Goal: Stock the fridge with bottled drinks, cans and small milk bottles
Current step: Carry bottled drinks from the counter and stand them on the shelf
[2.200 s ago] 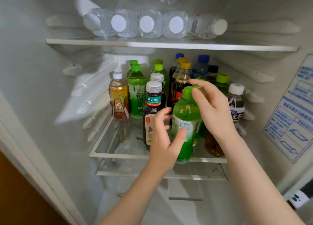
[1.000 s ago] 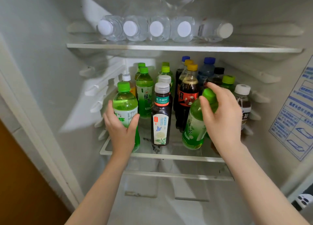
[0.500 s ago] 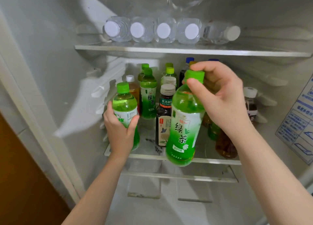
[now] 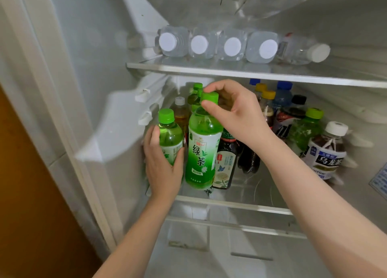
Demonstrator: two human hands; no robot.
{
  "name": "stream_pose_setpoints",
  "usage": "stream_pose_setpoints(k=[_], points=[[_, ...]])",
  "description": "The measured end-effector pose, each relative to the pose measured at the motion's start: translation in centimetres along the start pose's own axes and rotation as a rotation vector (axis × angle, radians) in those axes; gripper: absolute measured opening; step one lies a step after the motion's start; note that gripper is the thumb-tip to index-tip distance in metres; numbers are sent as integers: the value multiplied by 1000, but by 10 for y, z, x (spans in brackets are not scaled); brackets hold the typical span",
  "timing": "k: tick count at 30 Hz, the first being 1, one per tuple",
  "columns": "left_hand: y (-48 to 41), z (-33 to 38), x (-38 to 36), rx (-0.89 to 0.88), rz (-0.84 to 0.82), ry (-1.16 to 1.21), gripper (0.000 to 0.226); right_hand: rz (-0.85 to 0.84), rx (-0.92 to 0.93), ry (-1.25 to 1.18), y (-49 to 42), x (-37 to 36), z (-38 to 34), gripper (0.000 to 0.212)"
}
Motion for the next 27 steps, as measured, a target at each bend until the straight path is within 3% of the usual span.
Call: stream_pose_setpoints(k=[7,13,19,24,27], points=[[3,-2,6,0,9,45,68,-90,2,197,-23,-23,8,21],[2,-4,5,-38,-10,34,69,-274,-25,423,-33,-37,20,21],[0,-4,-2,-61,-29,-20,74,-314,-69,573,-44,-34,32,21],[0,-7,-9,-9,-46,10,72,-284,-37,582,-37,-33,29,22],[2,-11,-11,12,-35,32,73,-136,-3,609,-22,-27,27,19]])
Point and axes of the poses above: each hand's wrist, its own y-axis away from the middle knuckle, its own x-axis out of the back of the hand, z = x × y, the point moved 3 cm from there along -y, towards the middle knuckle, and after that the axes turned 8 degrees about y, right-handed, at the moved point
